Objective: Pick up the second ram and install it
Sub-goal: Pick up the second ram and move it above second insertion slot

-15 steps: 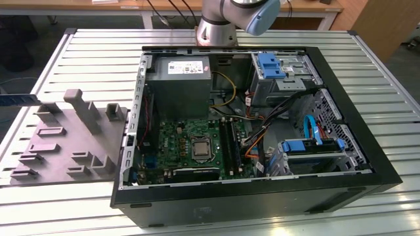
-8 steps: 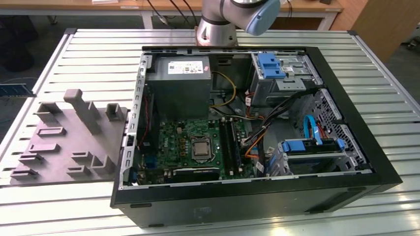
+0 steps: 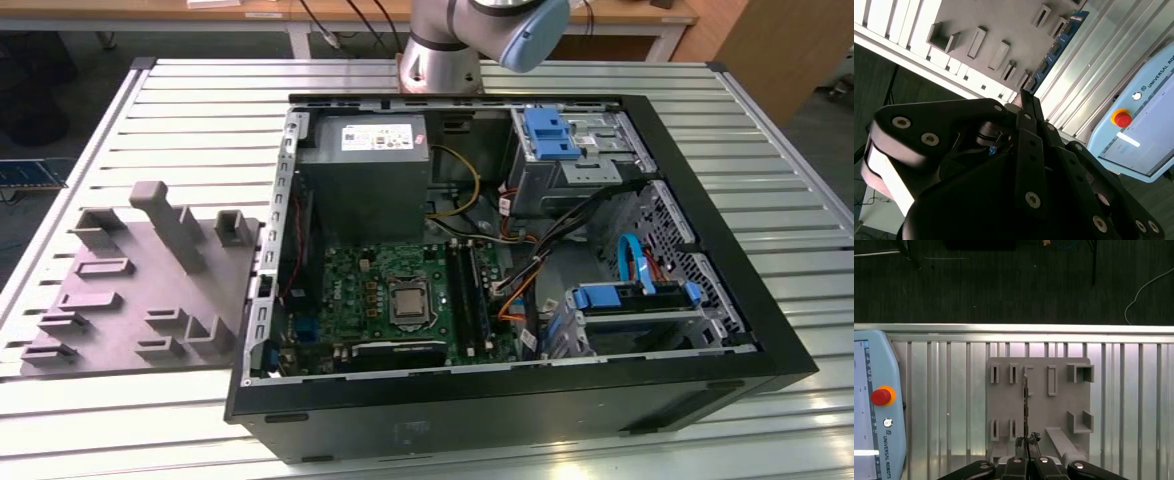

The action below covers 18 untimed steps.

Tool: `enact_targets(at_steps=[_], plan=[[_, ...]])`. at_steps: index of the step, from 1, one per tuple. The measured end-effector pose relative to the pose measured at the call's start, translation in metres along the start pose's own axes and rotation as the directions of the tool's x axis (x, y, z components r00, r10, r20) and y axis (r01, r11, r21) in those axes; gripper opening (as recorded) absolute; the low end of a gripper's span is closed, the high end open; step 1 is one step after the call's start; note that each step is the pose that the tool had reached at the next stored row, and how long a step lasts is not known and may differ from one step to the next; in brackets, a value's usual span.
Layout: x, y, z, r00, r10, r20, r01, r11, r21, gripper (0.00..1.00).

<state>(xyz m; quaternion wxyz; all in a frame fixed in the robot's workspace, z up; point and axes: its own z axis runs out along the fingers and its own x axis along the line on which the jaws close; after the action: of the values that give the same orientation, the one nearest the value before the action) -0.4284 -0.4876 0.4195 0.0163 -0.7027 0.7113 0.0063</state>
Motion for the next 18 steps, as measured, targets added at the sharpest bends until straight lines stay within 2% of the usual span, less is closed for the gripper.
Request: enact_targets(at_steps=[4,7,18], plan=[[-0.0001,-0.0005,-0.0002,1.0000,0.000,-0.0002,0.000,1.0000,-0.0002,0.12],[-0.0001,-0.0041,0.0000,1.0000,0.000,-0.0001,0.000,1.0000,-0.0002,0.12],[-0.0003,-0.0272,0.0007,1.0000,0.000,0.0000,0.000,1.0000,-0.0001,0.12]])
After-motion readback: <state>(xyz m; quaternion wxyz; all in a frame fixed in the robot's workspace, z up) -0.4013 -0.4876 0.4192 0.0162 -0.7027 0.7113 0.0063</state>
